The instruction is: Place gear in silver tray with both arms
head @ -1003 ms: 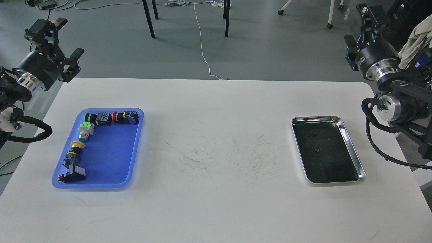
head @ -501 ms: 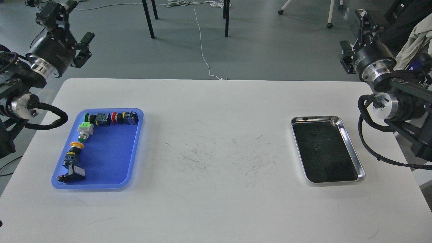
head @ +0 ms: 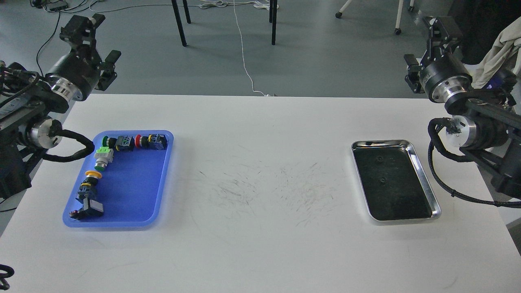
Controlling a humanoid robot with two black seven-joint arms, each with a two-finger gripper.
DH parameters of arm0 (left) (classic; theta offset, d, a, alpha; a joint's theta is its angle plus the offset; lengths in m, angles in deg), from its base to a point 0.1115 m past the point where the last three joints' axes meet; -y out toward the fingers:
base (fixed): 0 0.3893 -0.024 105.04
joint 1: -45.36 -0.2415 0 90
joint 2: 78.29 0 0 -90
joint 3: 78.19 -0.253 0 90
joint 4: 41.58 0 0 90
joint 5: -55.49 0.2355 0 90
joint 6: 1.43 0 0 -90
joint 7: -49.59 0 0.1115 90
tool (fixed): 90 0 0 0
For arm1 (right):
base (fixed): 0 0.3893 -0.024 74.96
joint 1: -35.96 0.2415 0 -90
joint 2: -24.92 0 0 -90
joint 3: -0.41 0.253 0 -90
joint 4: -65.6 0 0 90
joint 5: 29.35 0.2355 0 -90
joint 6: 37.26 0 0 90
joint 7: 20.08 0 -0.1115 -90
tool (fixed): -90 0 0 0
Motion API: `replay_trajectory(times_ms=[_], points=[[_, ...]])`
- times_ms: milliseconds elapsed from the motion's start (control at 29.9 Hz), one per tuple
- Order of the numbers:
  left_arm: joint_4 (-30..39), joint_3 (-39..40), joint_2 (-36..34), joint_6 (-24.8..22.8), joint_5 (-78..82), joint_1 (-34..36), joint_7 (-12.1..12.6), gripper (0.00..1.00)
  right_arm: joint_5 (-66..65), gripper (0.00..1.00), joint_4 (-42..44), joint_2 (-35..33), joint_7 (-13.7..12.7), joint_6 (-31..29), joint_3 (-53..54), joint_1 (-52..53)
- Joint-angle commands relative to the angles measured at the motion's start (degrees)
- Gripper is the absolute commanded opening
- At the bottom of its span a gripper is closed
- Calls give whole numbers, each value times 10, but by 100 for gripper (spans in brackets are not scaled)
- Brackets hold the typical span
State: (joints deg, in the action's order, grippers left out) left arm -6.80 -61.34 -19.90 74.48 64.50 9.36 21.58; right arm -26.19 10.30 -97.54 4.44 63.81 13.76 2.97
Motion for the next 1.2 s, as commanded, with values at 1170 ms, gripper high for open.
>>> replay_trajectory(times_ms=[1170], points=[[-40, 56, 29, -27, -28, -34, 57, 98, 7, 99, 112, 116, -98, -61, 214, -77]])
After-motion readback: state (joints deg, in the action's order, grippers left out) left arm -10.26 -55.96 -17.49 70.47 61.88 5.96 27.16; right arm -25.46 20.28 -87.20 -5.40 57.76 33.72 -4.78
